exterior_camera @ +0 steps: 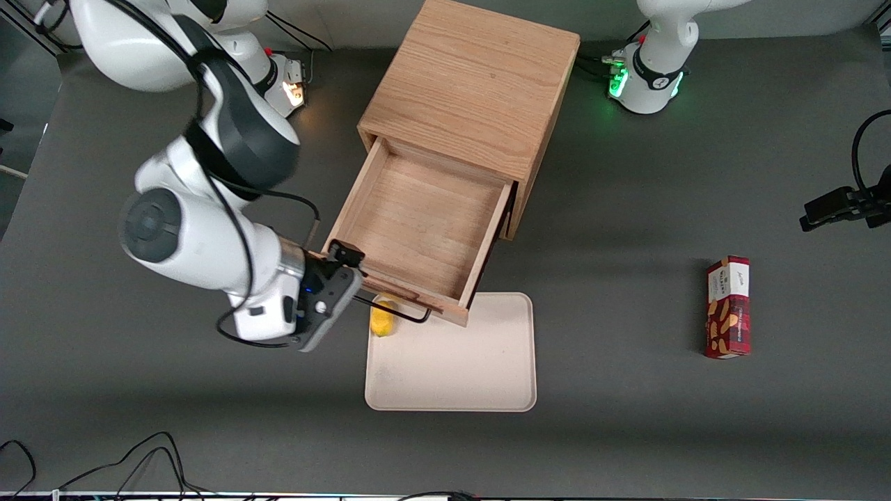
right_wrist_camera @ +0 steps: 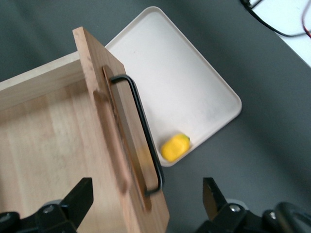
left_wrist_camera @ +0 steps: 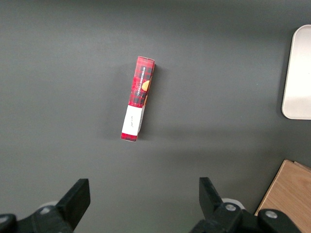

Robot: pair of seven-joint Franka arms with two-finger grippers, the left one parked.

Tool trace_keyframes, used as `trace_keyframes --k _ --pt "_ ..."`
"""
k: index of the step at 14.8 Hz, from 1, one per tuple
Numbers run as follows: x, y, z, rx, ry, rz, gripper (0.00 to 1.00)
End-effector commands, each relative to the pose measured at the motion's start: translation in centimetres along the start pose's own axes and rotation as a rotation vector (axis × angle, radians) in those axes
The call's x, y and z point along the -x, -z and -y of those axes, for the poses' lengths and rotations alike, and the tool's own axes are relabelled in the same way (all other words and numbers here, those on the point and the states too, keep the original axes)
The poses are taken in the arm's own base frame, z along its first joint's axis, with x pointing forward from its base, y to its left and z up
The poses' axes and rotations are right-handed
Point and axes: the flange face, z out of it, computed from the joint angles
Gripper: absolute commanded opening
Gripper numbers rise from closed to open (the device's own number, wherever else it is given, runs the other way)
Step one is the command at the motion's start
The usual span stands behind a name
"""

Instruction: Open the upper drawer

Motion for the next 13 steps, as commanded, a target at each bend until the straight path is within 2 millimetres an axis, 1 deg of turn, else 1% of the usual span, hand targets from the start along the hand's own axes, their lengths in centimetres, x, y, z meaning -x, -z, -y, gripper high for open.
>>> trace_keyframes --k 1,2,3,4,5,6,8,10,11,13 --pt "4.4 4.3 1.0 0.013 -0.056 0.052 1.00" --pt "5.7 5.5 2.0 0.037 -0.072 0.063 1.00" --pt "7.6 6.2 2.4 0.058 -0.111 0.086 1.00" --pt "9.7 6.9 2.0 0.077 -0.163 0.101 1.00" --pt "11.8 7.5 0.8 0.089 -0.217 0.112 1.00" --pt "13.7 8.1 -0.8 0.098 -0.283 0.115 1.00" --pt "17.9 9.0 -3.4 0.114 -0.452 0.125 1.00" --pt "20.5 9.5 -4.8 0.133 -0.616 0.126 1.00" --pt "21.5 9.7 -5.0 0.147 -0.674 0.129 1.00" --pt "22.3 10.4 -4.7 0.171 -0.766 0.119 1.00"
